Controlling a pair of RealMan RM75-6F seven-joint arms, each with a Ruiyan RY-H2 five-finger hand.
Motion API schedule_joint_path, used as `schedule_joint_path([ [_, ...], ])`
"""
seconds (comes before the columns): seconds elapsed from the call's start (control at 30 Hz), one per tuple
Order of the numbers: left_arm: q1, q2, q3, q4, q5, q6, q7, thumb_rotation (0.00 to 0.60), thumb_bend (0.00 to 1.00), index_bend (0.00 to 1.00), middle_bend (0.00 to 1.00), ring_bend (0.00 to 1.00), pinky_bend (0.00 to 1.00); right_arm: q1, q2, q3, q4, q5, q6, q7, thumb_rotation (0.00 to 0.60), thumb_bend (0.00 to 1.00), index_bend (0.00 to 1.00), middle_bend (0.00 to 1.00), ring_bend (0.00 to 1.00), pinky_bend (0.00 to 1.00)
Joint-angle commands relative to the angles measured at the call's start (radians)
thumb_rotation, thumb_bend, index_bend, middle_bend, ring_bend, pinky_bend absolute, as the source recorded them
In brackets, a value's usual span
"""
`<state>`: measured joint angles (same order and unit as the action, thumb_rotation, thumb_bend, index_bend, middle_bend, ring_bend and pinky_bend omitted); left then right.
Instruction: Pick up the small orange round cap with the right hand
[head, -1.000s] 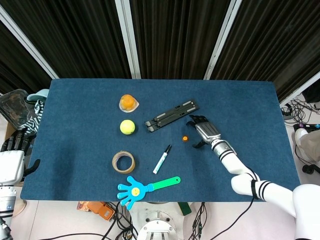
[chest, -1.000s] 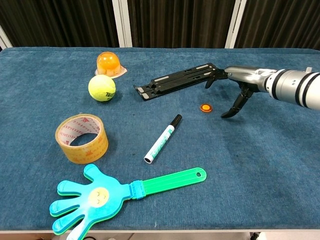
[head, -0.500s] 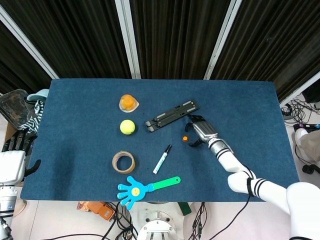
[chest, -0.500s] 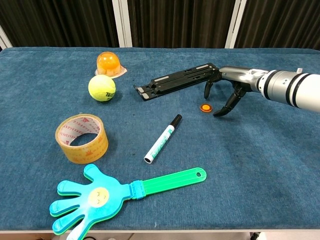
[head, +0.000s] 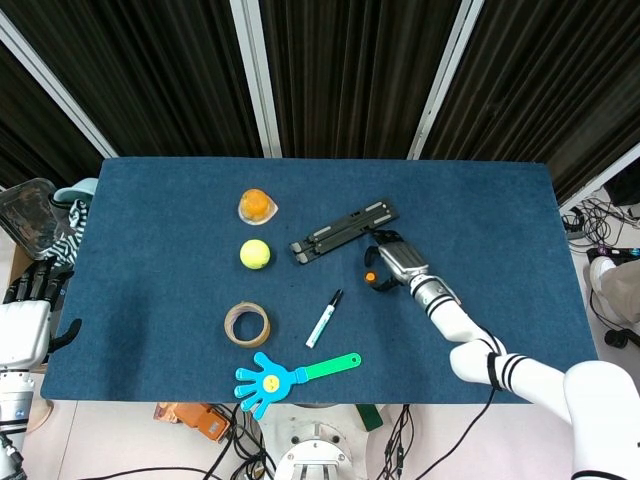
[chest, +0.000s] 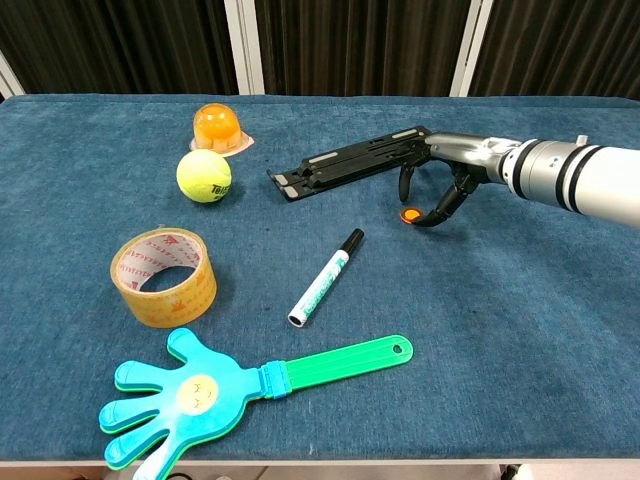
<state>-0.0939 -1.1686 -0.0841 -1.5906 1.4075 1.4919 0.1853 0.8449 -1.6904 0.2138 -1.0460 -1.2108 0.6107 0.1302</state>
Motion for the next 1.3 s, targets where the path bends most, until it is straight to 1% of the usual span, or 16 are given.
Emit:
schedule_joint_path([
  [0.03,0.0,0.0,0.0,0.0,0.0,0.0,0.002,0.6,0.23,0.19,0.03,0.01,0.17,0.001,0.004,-0.003,-0.002,0.004,-0.002,-0.006,0.6,0.37,0.51,0.0,0.08,0.07],
  [0.23,-0.001,0.0,0.0,0.0,-0.002,-0.001,0.004,0.6,0.23,0.19,0.03,0.01,0.17,0.005,0.005,-0.005,-0.008,0.01,-0.007,-0.005,0.6,0.37,0.51,0.0,0.08,0.07],
  [0.53,-0.001,0.0,-0.001,0.0,-0.004,-0.002,0.001,0.6,0.23,0.19,0.03,0.01,0.17,0.02,-0.012,-0.009,0.012,0.023,-0.025,-0.014,0.6,0.37,0.52,0.0,0.08,0.07],
  [0.67,-0.001,0.001,-0.002,-0.001,-0.005,-0.001,-0.002,0.6,0.23,0.19,0.03,0.01,0.17,0.021,-0.017,-0.01,0.016,0.028,-0.02,-0.022,0.6,0.4,0.56,0.01,0.1,0.08],
  [0.73,0.0,0.002,-0.002,-0.002,-0.006,-0.002,-0.004,0.6,0.23,0.19,0.03,0.01,0.17,0.019,-0.017,-0.006,0.015,0.027,-0.007,-0.022,0.6,0.43,0.6,0.01,0.11,0.09],
  [0.83,-0.001,0.002,-0.003,-0.002,-0.007,-0.002,-0.007,0.6,0.23,0.19,0.03,0.01,0.17,0.019,0.0,0.004,-0.002,0.028,0.004,-0.017,0.6,0.46,0.62,0.02,0.11,0.1],
  [0.97,0.0,0.003,-0.003,-0.003,-0.009,-0.002,-0.009,0.6,0.23,0.19,0.03,0.01,0.17,0.019,0.051,0.023,-0.053,0.031,0.025,-0.027,0.6,0.48,0.62,0.02,0.11,0.1],
  [1.07,0.0,0.001,-0.003,-0.003,-0.008,-0.002,-0.006,0.6,0.23,0.19,0.03,0.01,0.17,0.018,0.102,0.046,-0.121,0.034,0.051,-0.034,0.6,0.48,0.62,0.02,0.11,0.1],
  [1.3,0.002,0.001,-0.004,-0.008,-0.012,0.003,0.0,0.6,0.23,0.19,0.03,0.01,0.17,0.028,0.222,0.118,-0.301,0.05,0.1,-0.031,0.6,0.48,0.62,0.02,0.11,0.11],
])
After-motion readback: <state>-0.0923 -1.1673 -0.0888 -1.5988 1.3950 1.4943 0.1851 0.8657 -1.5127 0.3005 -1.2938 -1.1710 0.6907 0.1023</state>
